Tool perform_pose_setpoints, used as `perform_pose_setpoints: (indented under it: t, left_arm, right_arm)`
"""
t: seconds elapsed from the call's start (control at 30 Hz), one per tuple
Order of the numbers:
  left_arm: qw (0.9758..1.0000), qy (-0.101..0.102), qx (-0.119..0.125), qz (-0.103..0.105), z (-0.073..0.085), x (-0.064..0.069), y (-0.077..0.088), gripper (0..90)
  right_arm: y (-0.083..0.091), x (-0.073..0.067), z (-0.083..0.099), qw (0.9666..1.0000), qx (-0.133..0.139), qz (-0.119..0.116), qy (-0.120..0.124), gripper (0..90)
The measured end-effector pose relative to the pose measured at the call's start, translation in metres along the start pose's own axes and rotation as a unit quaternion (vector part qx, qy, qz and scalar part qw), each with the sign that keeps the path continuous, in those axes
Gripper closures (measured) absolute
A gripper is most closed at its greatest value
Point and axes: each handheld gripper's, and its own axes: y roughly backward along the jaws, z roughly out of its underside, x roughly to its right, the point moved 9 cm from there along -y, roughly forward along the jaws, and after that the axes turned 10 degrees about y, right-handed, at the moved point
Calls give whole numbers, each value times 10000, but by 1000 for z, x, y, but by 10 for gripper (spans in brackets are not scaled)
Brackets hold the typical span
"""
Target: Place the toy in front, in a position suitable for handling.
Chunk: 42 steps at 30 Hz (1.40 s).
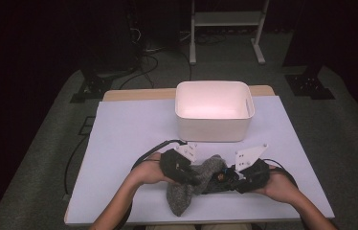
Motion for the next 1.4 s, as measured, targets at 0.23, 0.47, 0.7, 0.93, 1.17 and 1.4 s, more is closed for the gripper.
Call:
perform_pose_setpoints:
  t: [0.23,0.47,0.7,0.93,1.17,1.4]
  left_arm:
    - [10000,47,-56,37,2,0,-5,770]
    - [9998,32,-179,61,4,-1,-11,766]
    - [9999,15,-118,55,3,-1,-8,770]
    - [9999,115,-28,-68,11,-6,7,770]
    - [9987,350,260,-257,26,-16,37,771]
    - [9940,734,517,-624,49,-32,78,779]
  right_arm:
    - [1,-4,24,9998,17,5,-192,566]
    - [-7,-11,54,9994,-124,-17,-324,567]
    - [-11,-9,50,9991,-232,-57,-341,537]
    - [-28,-8,41,9987,-367,-240,-268,542]
    - [-35,1,31,9991,-137,-362,-193,554]
    - [-49,15,13,9989,-16,-454,-63,555]
